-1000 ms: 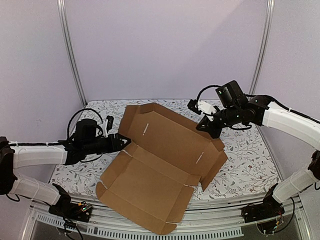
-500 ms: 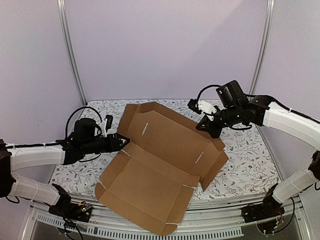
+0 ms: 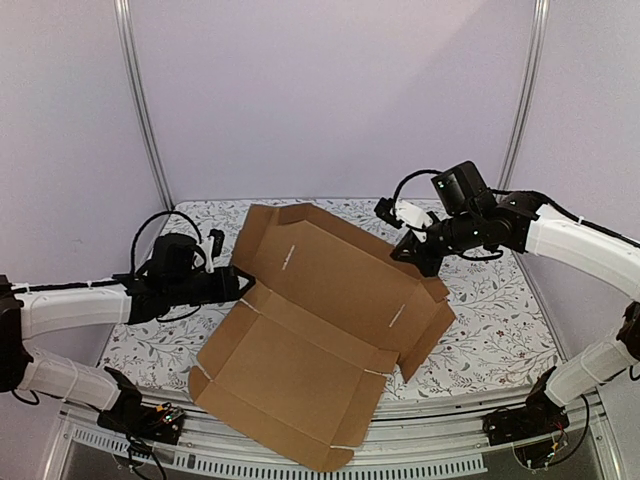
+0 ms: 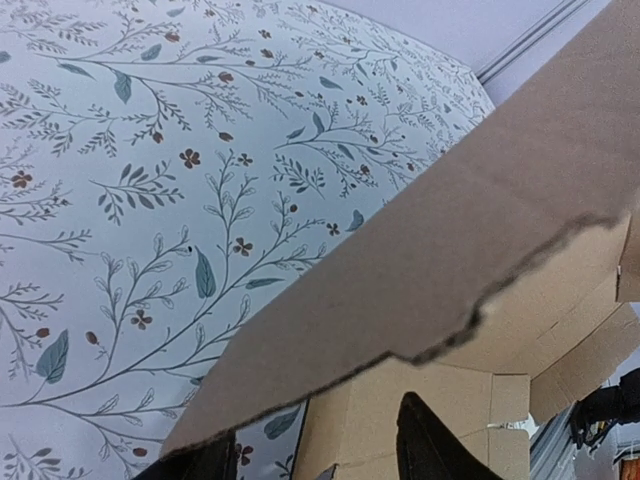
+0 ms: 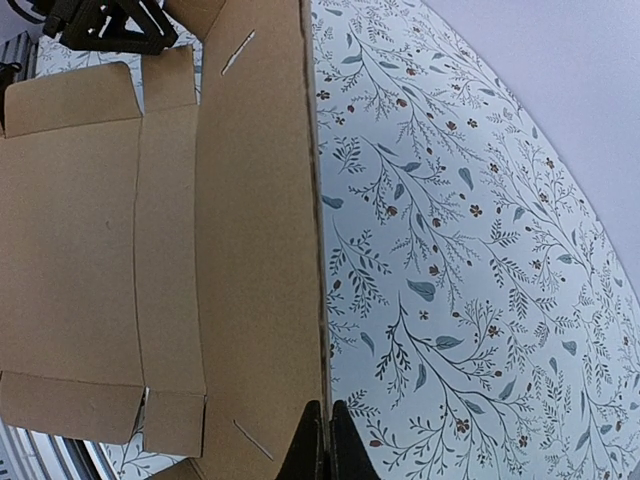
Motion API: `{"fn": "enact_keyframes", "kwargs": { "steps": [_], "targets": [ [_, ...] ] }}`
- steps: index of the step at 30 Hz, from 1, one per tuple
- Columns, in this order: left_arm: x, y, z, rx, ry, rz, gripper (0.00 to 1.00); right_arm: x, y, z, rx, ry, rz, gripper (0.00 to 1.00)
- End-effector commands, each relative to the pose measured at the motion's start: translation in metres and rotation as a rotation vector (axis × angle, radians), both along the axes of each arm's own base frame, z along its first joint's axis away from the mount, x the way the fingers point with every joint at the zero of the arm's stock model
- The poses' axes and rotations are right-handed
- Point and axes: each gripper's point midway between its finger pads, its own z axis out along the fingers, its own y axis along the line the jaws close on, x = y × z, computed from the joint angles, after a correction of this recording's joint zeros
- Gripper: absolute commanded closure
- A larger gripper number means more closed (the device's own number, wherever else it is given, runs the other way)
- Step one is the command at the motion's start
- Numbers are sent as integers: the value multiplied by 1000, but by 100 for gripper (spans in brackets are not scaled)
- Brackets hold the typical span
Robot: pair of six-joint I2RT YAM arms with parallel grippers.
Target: Fold the paper box
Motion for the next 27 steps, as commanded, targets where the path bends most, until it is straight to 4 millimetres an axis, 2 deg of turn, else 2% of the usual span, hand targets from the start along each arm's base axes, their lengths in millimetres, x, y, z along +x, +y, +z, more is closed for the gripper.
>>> {"fn": "enact_keyframes", "kwargs": {
  "steps": [1,6,18,27],
  "targets": [
    [0,-10,-7,-2,25,-19,47,-7,4,8,40,-9,15,100],
    [-3,-17,-12,-22,43,-44,47,-8,2,7,40,-10,12,100],
    [-14,-39,5,-56,30,-129,54,-3,4,-2,29,-5,-7,100],
    [-19,-46,15,3,7,-159,55,-2,4,-12,2,-1,-17,100]
  ]
}}
